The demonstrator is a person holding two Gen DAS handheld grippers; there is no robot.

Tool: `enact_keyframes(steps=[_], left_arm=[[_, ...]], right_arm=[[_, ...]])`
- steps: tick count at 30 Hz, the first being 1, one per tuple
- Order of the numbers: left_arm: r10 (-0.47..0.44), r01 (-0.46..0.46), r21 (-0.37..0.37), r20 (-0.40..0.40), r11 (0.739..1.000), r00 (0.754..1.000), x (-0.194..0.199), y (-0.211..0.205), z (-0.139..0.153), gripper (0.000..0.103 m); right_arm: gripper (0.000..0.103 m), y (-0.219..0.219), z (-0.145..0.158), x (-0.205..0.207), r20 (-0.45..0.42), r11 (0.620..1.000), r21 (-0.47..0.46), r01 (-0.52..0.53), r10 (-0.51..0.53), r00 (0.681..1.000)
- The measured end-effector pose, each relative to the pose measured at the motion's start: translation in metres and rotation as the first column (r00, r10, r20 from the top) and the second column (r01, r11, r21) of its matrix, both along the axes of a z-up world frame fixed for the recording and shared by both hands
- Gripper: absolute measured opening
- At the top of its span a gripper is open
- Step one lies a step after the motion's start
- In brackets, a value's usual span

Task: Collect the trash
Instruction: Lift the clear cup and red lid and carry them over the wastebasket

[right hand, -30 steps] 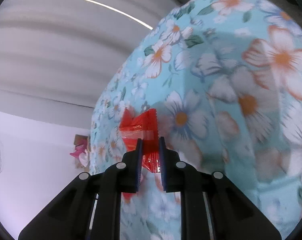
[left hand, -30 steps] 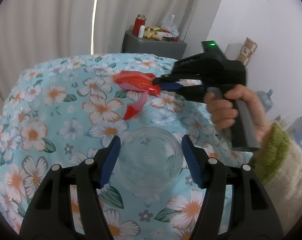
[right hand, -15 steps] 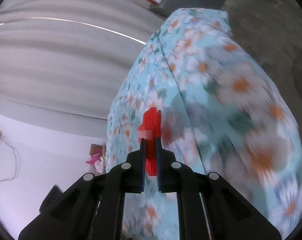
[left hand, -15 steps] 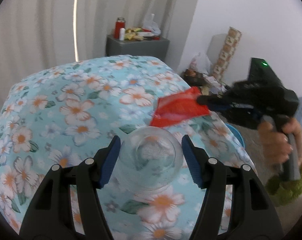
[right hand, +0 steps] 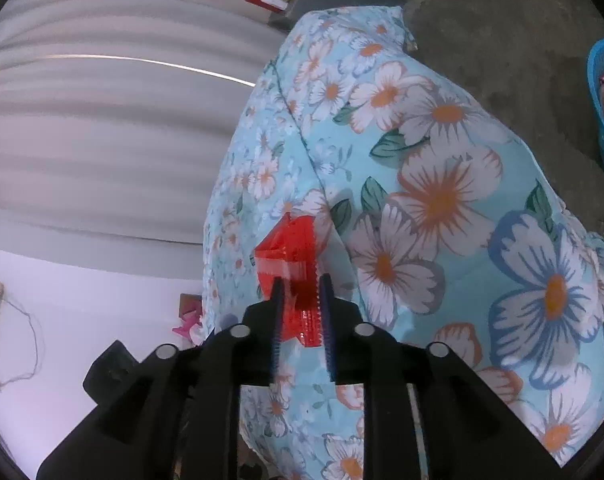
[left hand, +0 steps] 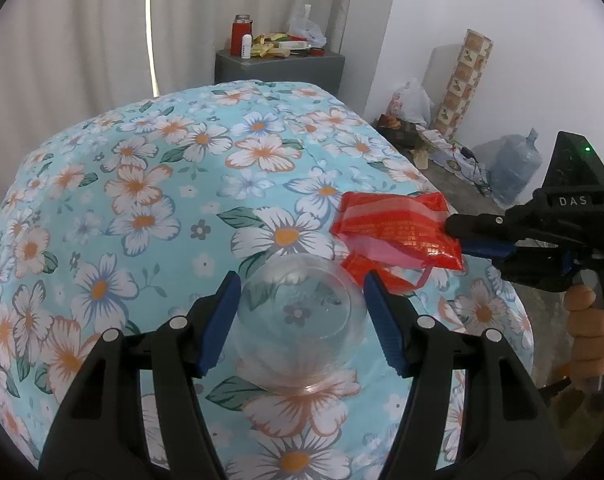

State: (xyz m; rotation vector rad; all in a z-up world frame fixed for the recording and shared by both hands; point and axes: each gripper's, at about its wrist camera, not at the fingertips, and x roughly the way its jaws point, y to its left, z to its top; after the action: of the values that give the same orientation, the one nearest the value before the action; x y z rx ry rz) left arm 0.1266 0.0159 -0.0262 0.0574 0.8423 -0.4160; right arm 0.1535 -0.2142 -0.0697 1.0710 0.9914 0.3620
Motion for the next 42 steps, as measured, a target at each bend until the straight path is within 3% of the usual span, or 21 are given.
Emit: enact_keyframes(steps=[4,14,18,24,33,38,42], left_arm=[[0.009,-0.009,0.010,0.008,1.000,1.000,-0.001,-0.002,0.000,0.060],[-0.001,-0.001,0.047,0.027,0.999,1.000,-0.003,-0.007,0.002,0.060],[-0.003,0.001,0.053,0.032,0.999,0.999,-0.004,-0.008,0.002,0.060],[-0.004,0.001,0.065,0.042,0.998,0.999,-0.004,-0.009,0.002,0.060],[-0.033,0.024,0.110,0.088,0.994,0.996,-0.007,-0.013,0.008,0.059],[-0.069,0.058,0.092,0.125,0.994,0.990,-0.011,-0.025,0.029,0.059],[-0.146,0.143,0.032,0.135,0.989,0.980,-0.006,-0.053,0.053,0.059]], right_arm=[[0.033,0.002,-0.007,0.004,-0.029,1.000,0.006,-0.001,0.001,1.000],[0.034,0.008,-0.021,0.016,-0.049,1.000,-0.009,0.007,-0.007,0.999],[0.022,0.007,-0.019,0.013,-0.037,1.000,-0.013,0.001,-0.002,0.999],[0.013,0.009,0.000,0.012,0.017,0.999,-0.036,0.003,-0.002,1.000],[0.009,0.001,0.025,0.005,0.101,1.000,-0.025,0.011,-0.009,0.995],[0.008,-0.025,0.049,-0.018,0.172,0.997,-0.046,0.067,-0.058,0.983],[0.008,-0.067,0.065,-0.053,0.233,0.984,-0.053,0.167,-0.151,0.961]])
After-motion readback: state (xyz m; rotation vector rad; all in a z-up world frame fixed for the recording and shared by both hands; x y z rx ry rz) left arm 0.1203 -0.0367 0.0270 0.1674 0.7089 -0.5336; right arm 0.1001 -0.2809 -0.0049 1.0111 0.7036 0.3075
